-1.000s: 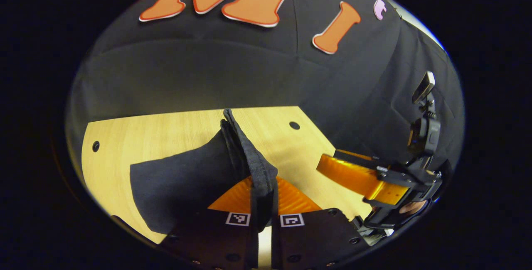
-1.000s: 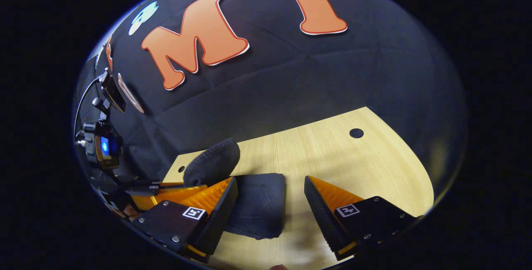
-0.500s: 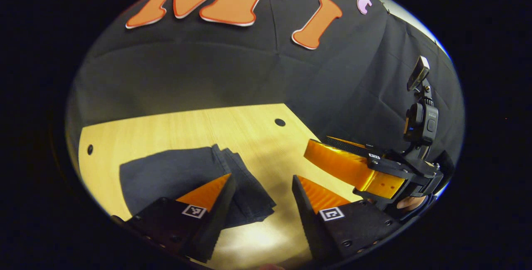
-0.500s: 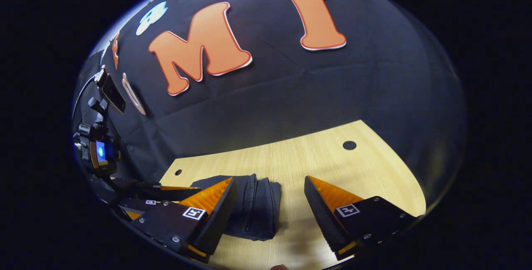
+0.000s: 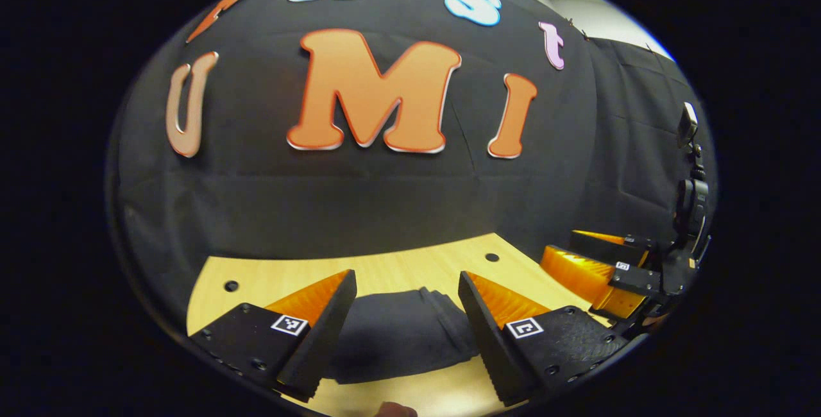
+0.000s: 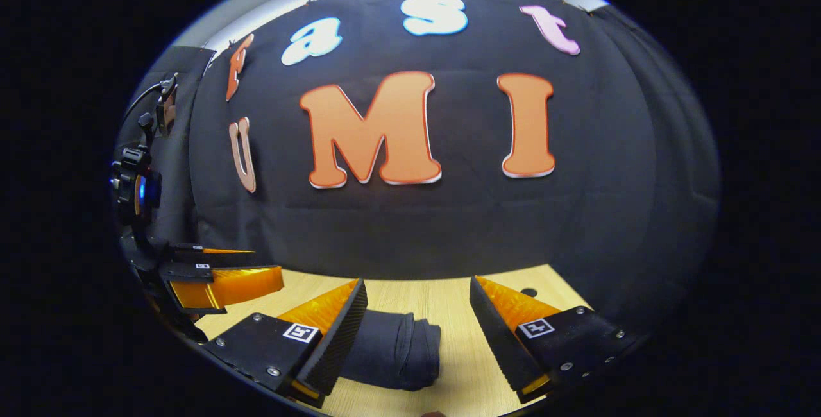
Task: Grasp the waist and the cuffs of the jeans and fold them to make the two legs overlap; first hold the waist and fold one-third of the jeans toward the cuffs, then hold the cuffs and fold the remaining one-third in the same direction to finish folding.
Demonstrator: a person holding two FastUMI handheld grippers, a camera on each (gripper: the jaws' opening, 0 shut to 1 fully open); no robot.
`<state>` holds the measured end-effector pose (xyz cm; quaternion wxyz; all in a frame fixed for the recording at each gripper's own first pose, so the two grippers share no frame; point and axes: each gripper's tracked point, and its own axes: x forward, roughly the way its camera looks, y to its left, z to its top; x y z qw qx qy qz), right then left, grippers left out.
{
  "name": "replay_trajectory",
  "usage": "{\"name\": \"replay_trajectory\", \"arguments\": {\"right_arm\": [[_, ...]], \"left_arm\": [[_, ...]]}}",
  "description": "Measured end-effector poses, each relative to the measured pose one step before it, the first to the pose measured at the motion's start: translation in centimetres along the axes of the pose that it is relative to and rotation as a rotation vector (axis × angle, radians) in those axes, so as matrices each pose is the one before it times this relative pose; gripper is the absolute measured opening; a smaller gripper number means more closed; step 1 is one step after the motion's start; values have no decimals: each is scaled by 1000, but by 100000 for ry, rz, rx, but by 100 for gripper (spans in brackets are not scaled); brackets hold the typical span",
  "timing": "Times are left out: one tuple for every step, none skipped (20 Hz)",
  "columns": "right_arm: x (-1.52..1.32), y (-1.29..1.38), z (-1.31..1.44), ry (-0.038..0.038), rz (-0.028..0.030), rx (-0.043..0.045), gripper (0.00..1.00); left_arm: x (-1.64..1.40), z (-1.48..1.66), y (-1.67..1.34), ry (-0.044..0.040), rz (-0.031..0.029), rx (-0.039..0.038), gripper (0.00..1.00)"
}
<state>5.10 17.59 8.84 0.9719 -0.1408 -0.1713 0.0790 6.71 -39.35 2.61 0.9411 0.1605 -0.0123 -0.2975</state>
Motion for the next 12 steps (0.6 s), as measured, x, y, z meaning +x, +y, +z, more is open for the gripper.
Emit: {"name": "replay_trajectory", "arguments": {"right_arm": [[-729, 607, 871, -2875, -1488, -2530, 97], [-827, 562, 961, -2839, -2318, -2946, 97], [-970, 637, 1090, -3408, -1011, -2369, 97], [-923, 1039, 1411, -3413, -436, -1263, 97], [-932, 946, 939, -2715, -216, -643, 97], [-603, 1042, 536, -2264, 303, -243, 97], [-707, 994, 214, -128, 20, -528, 97], [-685, 992, -224, 426, 635, -120, 100], [-712, 990, -228, 991, 1314, -437, 100], [-633, 867, -110, 374, 1220, -660, 97], [-681, 808, 33, -534, 1056, -1465, 97], [-367, 654, 68, -790, 354, -1209, 98]], "left_arm": [[-463, -140, 834, -3905, 1631, -77, 96], [-694, 249, 722, -4055, 1863, -328, 96], [-715, 237, 836, -3470, 1993, 387, 96], [-1055, 303, 752, -2777, 2232, 861, 96], [-1195, 510, 746, -3344, 2559, 1282, 96], [-1281, 816, 597, -3300, 1952, 1146, 96], [-1438, 946, 1022, -2997, 1889, 614, 96], [-1024, 927, 556, -2327, 1098, -400, 96], [-849, 632, 439, -1343, 485, 431, 96], [-860, 286, 518, -1945, 2042, 1360, 96], [-593, 300, 309, -2555, 1936, 2483, 100], [-296, 139, 337, -2404, 2103, 2355, 100]]}}
